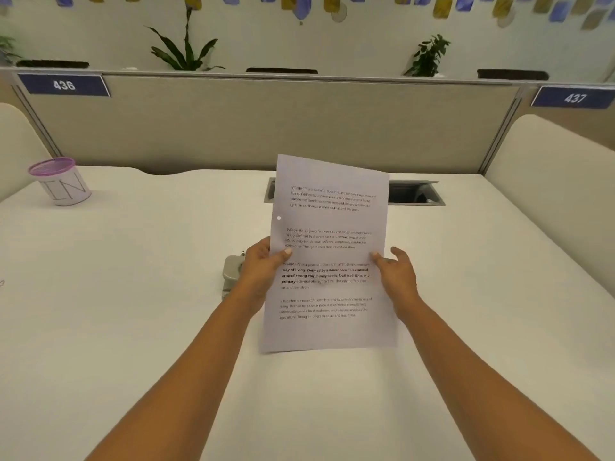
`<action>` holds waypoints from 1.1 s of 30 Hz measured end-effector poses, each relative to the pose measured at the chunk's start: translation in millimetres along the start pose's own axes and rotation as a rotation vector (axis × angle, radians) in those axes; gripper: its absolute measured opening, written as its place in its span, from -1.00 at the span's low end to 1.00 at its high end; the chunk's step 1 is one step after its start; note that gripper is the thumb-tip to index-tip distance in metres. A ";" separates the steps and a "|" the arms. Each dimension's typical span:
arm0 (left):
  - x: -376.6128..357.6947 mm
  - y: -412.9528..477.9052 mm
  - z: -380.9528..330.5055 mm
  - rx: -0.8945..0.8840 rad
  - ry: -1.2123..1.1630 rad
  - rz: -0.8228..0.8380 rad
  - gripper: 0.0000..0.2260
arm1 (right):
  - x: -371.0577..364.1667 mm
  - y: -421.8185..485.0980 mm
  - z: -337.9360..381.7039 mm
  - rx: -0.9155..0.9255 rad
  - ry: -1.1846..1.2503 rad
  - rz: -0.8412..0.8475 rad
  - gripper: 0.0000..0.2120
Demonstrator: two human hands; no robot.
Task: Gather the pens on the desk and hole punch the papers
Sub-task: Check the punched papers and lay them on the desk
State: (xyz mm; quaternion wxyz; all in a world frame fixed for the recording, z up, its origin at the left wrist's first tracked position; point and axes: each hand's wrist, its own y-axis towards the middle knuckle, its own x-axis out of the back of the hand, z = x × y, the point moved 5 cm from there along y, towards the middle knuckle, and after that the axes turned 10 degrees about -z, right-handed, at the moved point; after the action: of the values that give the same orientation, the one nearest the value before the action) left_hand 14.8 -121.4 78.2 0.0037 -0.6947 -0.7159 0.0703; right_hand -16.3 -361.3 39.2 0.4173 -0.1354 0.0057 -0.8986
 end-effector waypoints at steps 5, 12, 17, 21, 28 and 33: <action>-5.3 -8.7 -32.4 -0.160 -0.070 0.012 -0.87 | 20.7 -16.1 37.7 0.204 0.254 -0.080 -0.91; -7.3 -17.1 -48.8 -0.289 -0.107 0.005 -0.88 | 37.9 -39.4 61.5 0.368 0.435 -0.072 -0.90; -3.5 -21.5 -18.4 -0.177 -0.026 -0.014 -0.82 | 36.0 -47.7 32.8 0.325 0.307 0.007 -0.90; -2.9 -22.0 -17.9 -0.157 -0.025 -0.044 -0.86 | 37.5 -49.1 28.8 0.288 0.274 0.000 -0.90; -9.3 -20.9 -21.2 -0.201 0.022 -0.008 -0.88 | 39.8 -44.2 25.1 0.295 0.216 -0.012 -0.86; -6.0 -18.7 -12.3 -0.190 -0.054 -0.122 -0.93 | 50.1 -39.4 -2.2 0.229 0.005 -0.163 -0.55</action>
State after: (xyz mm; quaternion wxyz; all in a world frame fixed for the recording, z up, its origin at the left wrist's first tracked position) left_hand -2.3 -126.7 92.9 -0.0770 -0.6450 -0.7600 0.0205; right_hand -77.1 -373.5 53.9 0.3555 -0.0846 -0.1068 -0.9247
